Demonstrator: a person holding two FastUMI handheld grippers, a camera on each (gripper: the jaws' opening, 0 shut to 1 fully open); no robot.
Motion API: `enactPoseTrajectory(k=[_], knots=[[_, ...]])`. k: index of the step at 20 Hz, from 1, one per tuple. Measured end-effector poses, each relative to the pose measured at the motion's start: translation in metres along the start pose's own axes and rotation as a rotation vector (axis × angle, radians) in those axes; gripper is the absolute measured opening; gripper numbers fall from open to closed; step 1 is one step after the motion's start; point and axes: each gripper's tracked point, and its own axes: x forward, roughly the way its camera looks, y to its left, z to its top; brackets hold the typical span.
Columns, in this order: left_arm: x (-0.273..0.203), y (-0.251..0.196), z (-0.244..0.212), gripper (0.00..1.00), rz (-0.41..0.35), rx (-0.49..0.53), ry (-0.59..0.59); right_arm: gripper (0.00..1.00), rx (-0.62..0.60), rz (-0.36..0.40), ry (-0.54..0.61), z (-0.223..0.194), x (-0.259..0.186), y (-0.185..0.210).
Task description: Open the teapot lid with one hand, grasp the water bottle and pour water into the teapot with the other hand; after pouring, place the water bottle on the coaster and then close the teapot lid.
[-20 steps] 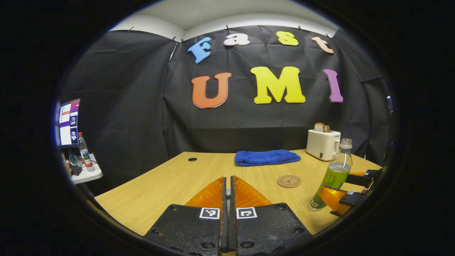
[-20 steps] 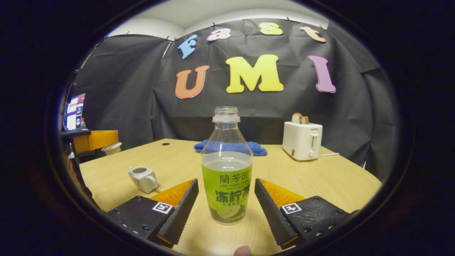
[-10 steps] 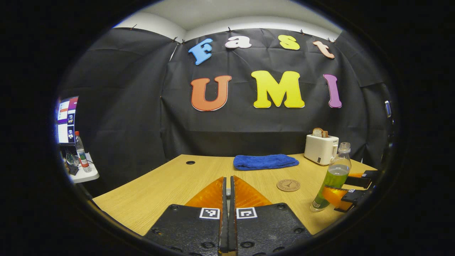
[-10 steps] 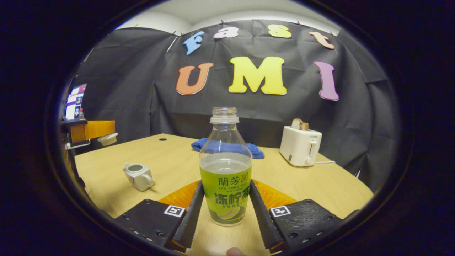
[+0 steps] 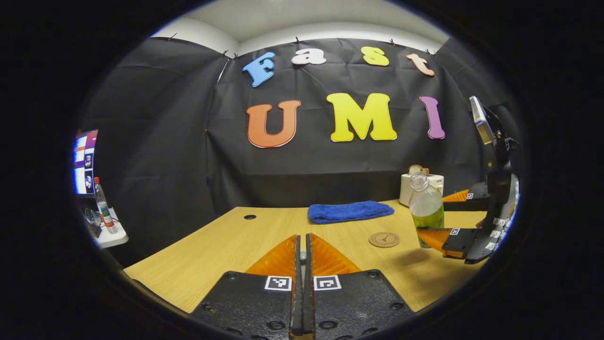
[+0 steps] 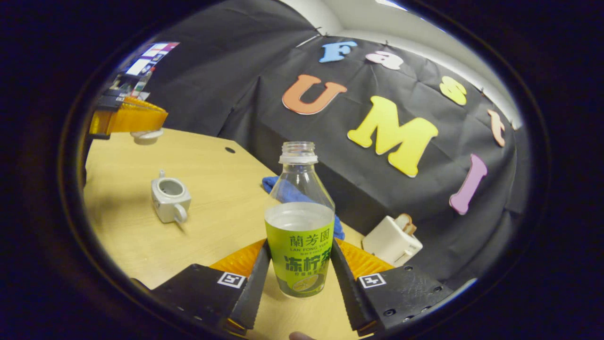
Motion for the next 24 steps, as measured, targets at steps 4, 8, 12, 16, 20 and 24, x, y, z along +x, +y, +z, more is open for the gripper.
enactPoseTrajectory(k=[4, 8, 12, 16, 20, 24], knots=[[-0.004, 0.015, -0.007, 0.03, 0.011, -0.016, 0.002, 0.72, -0.18, -0.022, 0.005, 0.008, 0.02, 0.007], [-0.005, 0.033, -0.012, 0.02, 0.031, -0.021, 0.011, 0.73, -0.342, -0.047, 0.007, 0.011, 0.03, 0.018], [-0.006, 0.041, -0.016, 0.03, 0.029, -0.032, 0.014, 0.7, -0.494, -0.055, -0.01, 0.019, 0.027, 0.032], [-0.005, 0.045, -0.022, 0.03, 0.029, -0.042, 0.025, 0.74, -0.609, -0.063, -0.032, 0.029, 0.033, 0.045], [-0.006, 0.051, -0.027, 0.02, 0.032, -0.036, 0.033, 0.74, -0.712, -0.071, -0.057, 0.031, 0.036, 0.055], [-0.007, 0.056, -0.029, 0.03, 0.038, -0.041, 0.037, 0.73, -0.798, -0.089, -0.07, 0.034, 0.034, 0.058]])
